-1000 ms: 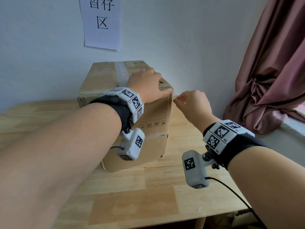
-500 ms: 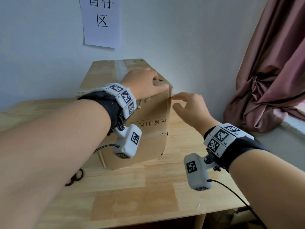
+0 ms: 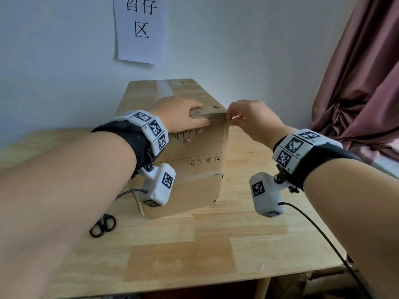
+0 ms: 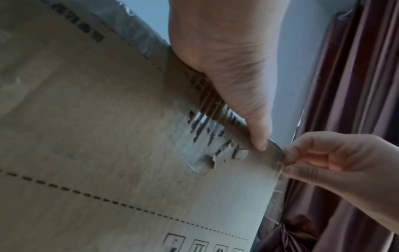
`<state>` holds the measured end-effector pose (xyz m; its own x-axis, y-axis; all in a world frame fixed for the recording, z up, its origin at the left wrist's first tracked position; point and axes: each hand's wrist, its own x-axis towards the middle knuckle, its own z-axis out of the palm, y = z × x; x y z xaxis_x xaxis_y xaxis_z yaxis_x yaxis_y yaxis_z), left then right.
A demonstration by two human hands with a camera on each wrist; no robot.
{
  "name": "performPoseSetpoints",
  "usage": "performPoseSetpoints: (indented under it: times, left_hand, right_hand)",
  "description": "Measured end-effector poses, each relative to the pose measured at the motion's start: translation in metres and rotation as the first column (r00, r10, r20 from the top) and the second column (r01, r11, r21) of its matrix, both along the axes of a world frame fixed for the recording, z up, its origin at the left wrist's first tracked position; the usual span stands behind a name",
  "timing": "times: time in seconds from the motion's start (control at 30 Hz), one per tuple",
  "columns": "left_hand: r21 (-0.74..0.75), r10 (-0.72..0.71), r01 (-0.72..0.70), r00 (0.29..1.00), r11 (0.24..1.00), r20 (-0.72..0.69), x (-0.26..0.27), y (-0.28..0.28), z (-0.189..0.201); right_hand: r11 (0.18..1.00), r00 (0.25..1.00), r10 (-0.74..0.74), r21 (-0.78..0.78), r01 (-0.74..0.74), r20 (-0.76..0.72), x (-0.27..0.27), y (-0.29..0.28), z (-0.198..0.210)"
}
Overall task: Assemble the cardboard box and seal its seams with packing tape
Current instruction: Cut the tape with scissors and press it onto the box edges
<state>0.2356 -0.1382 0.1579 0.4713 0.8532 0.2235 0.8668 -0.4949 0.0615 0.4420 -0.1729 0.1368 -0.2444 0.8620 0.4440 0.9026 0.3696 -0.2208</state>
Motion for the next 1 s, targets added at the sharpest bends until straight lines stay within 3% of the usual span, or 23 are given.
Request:
performPoseSetpoints:
  times: [0.23, 0.43, 0.67, 0.77, 1.0]
  left_hand:
    - [0.047, 0.016, -0.016, 1.0, 0.999, -0.005, 0.001, 0.005, -0.003]
    - [0.037, 0.023, -0.024, 0.999, 0.999, 0.031, -0.001, 0.006, -0.003]
    - [0.031, 0.013, -0.014, 1.0, 0.999, 0.024, -0.003, 0.005, -0.004]
    - [0.032, 0.012, -0.013, 1.0, 0.999, 0.024, -0.003, 0.006, -0.005]
    - [0.039, 0.021, -0.022, 1.0, 0.999, 0.01, -0.002, 0.009, -0.007]
  right_hand:
    - [0.995, 0.997, 0.073, 0.067, -0.074, 0.018, -0.015, 0.013, 0.001]
    - [0.994, 0.983, 0.11, 0.008, -0.11, -0.145, -0.006, 0.011, -0.002]
    - [0.989, 0.995, 0.103, -0.112, -0.101, 0.013, 0.007, 0.007, -0.006]
    - [0.993, 0.994, 0.104, -0.068, -0.101, 0.034, 0.007, 0.007, -0.01]
    - [0.999, 0.967, 0.038, 0.007, -0.038, -0.254, -0.006, 0.019, -0.009]
